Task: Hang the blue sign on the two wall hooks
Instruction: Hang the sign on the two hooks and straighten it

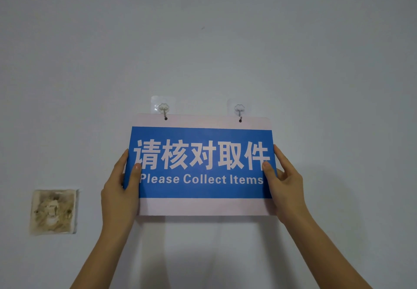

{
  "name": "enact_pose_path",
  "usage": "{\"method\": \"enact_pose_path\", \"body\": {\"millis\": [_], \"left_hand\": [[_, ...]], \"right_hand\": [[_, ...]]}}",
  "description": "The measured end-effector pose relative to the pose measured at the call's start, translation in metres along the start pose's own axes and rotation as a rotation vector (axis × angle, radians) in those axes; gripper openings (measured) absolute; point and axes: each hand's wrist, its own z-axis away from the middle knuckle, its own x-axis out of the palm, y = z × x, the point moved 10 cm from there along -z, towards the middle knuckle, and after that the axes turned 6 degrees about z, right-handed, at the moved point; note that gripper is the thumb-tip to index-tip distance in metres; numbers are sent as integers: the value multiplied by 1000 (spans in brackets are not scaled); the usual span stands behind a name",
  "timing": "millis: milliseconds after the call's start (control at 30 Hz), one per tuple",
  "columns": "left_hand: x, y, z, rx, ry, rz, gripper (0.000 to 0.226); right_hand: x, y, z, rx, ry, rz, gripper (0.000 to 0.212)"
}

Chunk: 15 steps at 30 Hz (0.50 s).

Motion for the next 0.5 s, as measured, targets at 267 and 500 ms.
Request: {"method": "enact_pose_path", "body": {"millis": [267, 500], "left_hand": [[-5, -2, -1, 12, 30, -76, 43], [-11, -5, -6, 22, 45, -190, 44]], "right_hand": [[-5, 9, 2, -53, 117, 51, 33], [-17, 3, 0, -135, 252, 278, 34]]}}
